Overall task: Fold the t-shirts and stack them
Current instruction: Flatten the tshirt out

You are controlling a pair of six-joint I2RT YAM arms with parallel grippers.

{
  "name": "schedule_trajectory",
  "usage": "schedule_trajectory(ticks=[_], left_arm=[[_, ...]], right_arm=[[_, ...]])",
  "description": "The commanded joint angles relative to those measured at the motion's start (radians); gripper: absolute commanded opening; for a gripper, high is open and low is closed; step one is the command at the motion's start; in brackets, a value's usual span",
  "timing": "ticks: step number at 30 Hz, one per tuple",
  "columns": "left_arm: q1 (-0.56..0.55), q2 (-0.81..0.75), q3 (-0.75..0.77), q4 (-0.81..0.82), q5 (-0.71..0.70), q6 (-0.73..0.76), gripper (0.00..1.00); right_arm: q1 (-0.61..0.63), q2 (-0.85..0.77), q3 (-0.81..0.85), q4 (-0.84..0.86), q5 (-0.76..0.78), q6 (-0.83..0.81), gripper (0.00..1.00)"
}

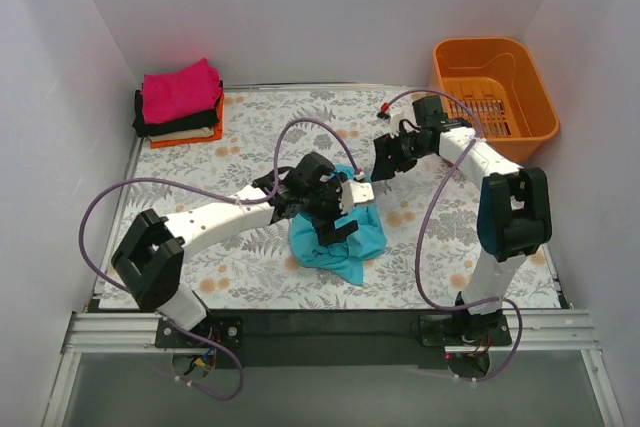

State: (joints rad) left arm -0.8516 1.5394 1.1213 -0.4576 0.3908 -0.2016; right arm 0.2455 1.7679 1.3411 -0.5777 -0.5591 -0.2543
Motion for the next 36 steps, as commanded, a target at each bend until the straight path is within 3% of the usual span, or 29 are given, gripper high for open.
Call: schedule_trajectory(ticks=[1, 4, 7, 9, 11, 13, 14, 16, 17, 18, 21, 24, 26, 30, 32, 36], left_arm=[[-0.030, 0.034, 0.025, 0.039, -0.040, 0.034, 0.80], [-0.049, 0.062, 0.011, 0.039, -0.014, 0.028, 0.78], [-0.066, 0.094, 0.000, 0.045, -0.026, 0.014, 0.70], [-0.067, 0.107, -0.002, 0.046, -0.053, -0.013, 0.51], [-0.066, 0.093, -0.008, 0.059, -0.084, -0.039, 0.40], [-0.053, 0.052, -0.009, 0.060, -0.086, -0.077, 0.11], [-0.038, 0.029, -0.009, 0.060, -0.087, -0.105, 0.00], [0.018, -0.010, 0.004, 0.044, -0.066, -0.149, 0.00], [0.231, -0.051, 0.067, -0.008, 0.029, -0.203, 0.00], [0.328, -0.058, 0.105, -0.021, 0.040, -0.200, 0.00], [0.559, -0.041, 0.239, 0.011, 0.078, -0.217, 0.00], [0.748, 0.055, 0.438, 0.025, 0.166, -0.339, 0.00], [0.822, 0.089, 0.613, 0.027, 0.267, -0.399, 0.00], [0.900, 0.058, 0.704, 0.030, 0.313, -0.403, 0.00], [0.914, 0.019, 0.681, 0.001, 0.353, -0.375, 0.00], [0.916, -0.136, 0.450, -0.102, 0.375, -0.192, 0.00]], right_arm=[[0.008, 0.062, 0.059, 0.010, -0.085, 0.049, 0.59], [0.006, 0.093, 0.063, 0.032, -0.134, 0.090, 0.60], [0.014, 0.123, 0.067, 0.042, -0.154, 0.113, 0.61], [0.034, 0.151, 0.063, 0.045, -0.150, 0.115, 0.61], [0.055, 0.166, 0.056, 0.044, -0.137, 0.113, 0.60], [0.066, 0.198, 0.052, 0.044, -0.133, 0.113, 0.54], [0.066, 0.214, 0.058, 0.042, -0.134, 0.118, 0.42], [0.057, 0.214, 0.079, 0.039, -0.139, 0.118, 0.02], [0.023, 0.147, 0.158, 0.029, -0.145, 0.122, 0.01], [-0.003, 0.116, 0.182, 0.026, -0.148, 0.127, 0.01], [-0.063, 0.079, 0.395, 0.009, -0.192, 0.144, 0.01], [-0.087, 0.050, 0.529, 0.009, -0.245, 0.159, 0.01], [-0.092, 0.013, 0.623, 0.012, -0.265, 0.135, 0.01], [-0.095, -0.073, 0.659, 0.007, -0.271, 0.109, 0.01], [-0.095, -0.125, 0.609, 0.006, -0.259, 0.075, 0.01], [-0.078, -0.260, 0.269, -0.025, -0.231, -0.012, 0.01]])
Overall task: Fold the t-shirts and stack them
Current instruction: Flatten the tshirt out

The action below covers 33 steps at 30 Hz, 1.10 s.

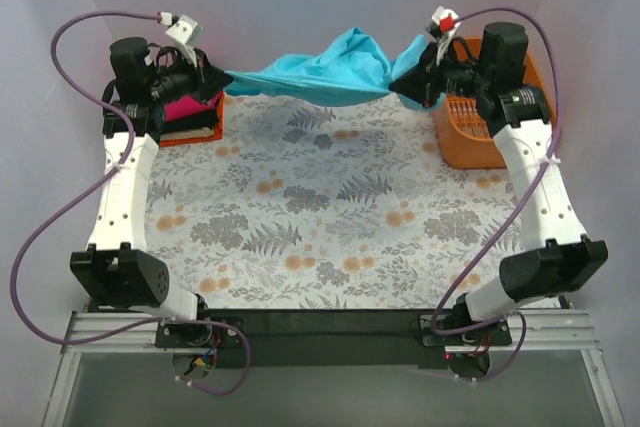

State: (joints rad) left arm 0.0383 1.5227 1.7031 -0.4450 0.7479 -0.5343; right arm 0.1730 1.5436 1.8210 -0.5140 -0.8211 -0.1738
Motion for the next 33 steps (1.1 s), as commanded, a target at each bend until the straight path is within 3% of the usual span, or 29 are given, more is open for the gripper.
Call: schedule_trajectory(ticks=[1, 4, 5, 6, 7, 8, 9, 10, 12, 14, 17, 22, 25, 33], left_arm=[[0.026, -0.178, -0.187, -0.170, 0.004, 0.180, 0.00], [0.026, -0.283, -0.405, -0.343, -0.002, 0.388, 0.00], [0.026, -0.304, -0.486, -0.409, 0.033, 0.454, 0.00], [0.026, -0.329, -0.535, -0.481, 0.047, 0.523, 0.00], [0.026, -0.347, -0.575, -0.623, 0.053, 0.675, 0.04], [0.026, -0.380, -0.659, -0.680, 0.042, 0.727, 0.15], [0.025, -0.394, -0.696, -0.719, -0.011, 0.762, 0.26], [0.026, -0.409, -0.727, -0.739, -0.046, 0.770, 0.32], [0.037, -0.450, -0.761, -0.741, -0.058, 0.792, 0.37], [0.037, -0.460, -0.743, -0.683, -0.038, 0.717, 0.45], [0.034, -0.365, -0.672, -0.528, -0.012, 0.566, 0.46], [-0.001, -0.043, -0.501, -0.336, -0.077, 0.372, 0.43], [-0.025, 0.083, -0.444, -0.305, -0.134, 0.353, 0.35], [-0.156, 0.157, -0.585, -0.238, -0.341, 0.384, 0.30]], right_arm=[[0.019, -0.048, -0.266, -0.099, 0.042, -0.120, 0.01], [0.081, -0.095, -0.501, -0.132, 0.095, -0.214, 0.01], [0.100, -0.114, -0.552, -0.156, 0.129, -0.254, 0.09], [0.112, -0.117, -0.618, -0.188, 0.137, -0.285, 0.23], [0.131, -0.119, -0.634, -0.226, 0.143, -0.317, 0.61], [0.134, -0.123, -0.644, -0.304, 0.149, -0.379, 0.86], [0.134, -0.129, -0.652, -0.334, 0.160, -0.400, 0.96], [0.131, -0.141, -0.644, -0.357, 0.169, -0.421, 0.98], [0.126, -0.183, -0.620, -0.376, 0.188, -0.438, 0.98], [0.126, -0.180, -0.560, -0.367, 0.207, -0.438, 0.95], [0.125, -0.074, -0.496, -0.365, 0.256, -0.412, 0.73], [0.122, 0.087, -0.442, -0.331, 0.361, -0.357, 0.62], [0.120, 0.163, -0.420, -0.333, 0.370, -0.339, 0.58], [0.125, 0.285, -0.472, -0.316, 0.444, -0.366, 0.51]])
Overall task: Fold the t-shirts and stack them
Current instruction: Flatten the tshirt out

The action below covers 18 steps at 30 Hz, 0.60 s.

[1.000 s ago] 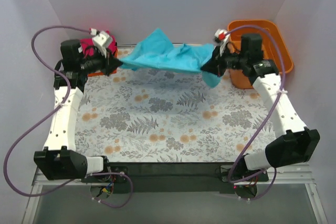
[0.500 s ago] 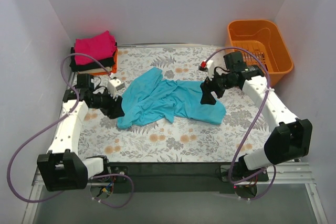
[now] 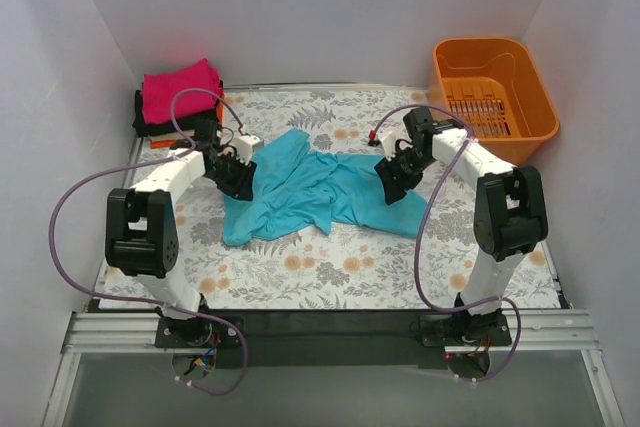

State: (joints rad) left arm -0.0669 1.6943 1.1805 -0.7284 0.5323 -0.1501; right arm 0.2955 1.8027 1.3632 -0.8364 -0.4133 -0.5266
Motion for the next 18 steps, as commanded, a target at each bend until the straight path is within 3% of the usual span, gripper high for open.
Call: schedule_trajectory(ticks=[1, 8, 14, 16, 18], left_arm=[[-0.071, -0.013, -0.087, 0.050, -0.147, 0.010, 0.30], [-0.074, -0.087, -0.258, 0.006, -0.221, 0.112, 0.18], [-0.074, -0.192, -0.335, -0.167, -0.195, 0.146, 0.14], [-0.074, -0.266, -0.366, -0.266, -0.196, 0.208, 0.13], [-0.073, -0.321, -0.363, -0.340, -0.193, 0.236, 0.13]], right_arm=[[0.004, 0.052, -0.024, 0.007, 0.057, -0.018, 0.48], [0.013, 0.080, -0.131, -0.004, 0.067, -0.090, 0.42], [0.062, 0.008, -0.211, -0.087, 0.050, -0.199, 0.34], [0.088, -0.054, -0.271, -0.130, 0.048, -0.242, 0.36], [0.090, -0.100, -0.273, -0.185, -0.008, -0.311, 0.45]])
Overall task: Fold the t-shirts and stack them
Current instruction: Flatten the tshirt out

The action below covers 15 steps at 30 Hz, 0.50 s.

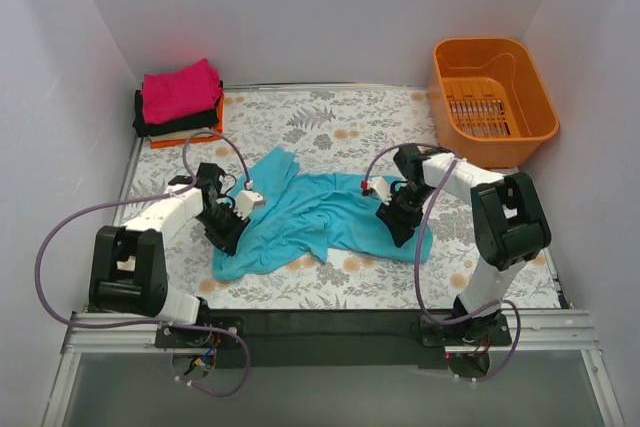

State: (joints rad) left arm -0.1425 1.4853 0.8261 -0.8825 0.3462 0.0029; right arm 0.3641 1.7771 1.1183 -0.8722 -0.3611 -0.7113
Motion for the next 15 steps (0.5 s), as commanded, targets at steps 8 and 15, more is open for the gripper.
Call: schedule_trajectory(ticks=[8, 15], left_arm=[[0.032, 0.031, 0.454, -0.044, 0.184, -0.156, 0.34], [-0.023, 0.372, 0.810, 0.235, 0.113, -0.467, 0.55]], right_arm=[[-0.073, -0.113, 0.366, -0.127, -0.216, 0.022, 0.45], [-0.102, 0.102, 0.541, 0.027, 0.013, 0.229, 0.52]])
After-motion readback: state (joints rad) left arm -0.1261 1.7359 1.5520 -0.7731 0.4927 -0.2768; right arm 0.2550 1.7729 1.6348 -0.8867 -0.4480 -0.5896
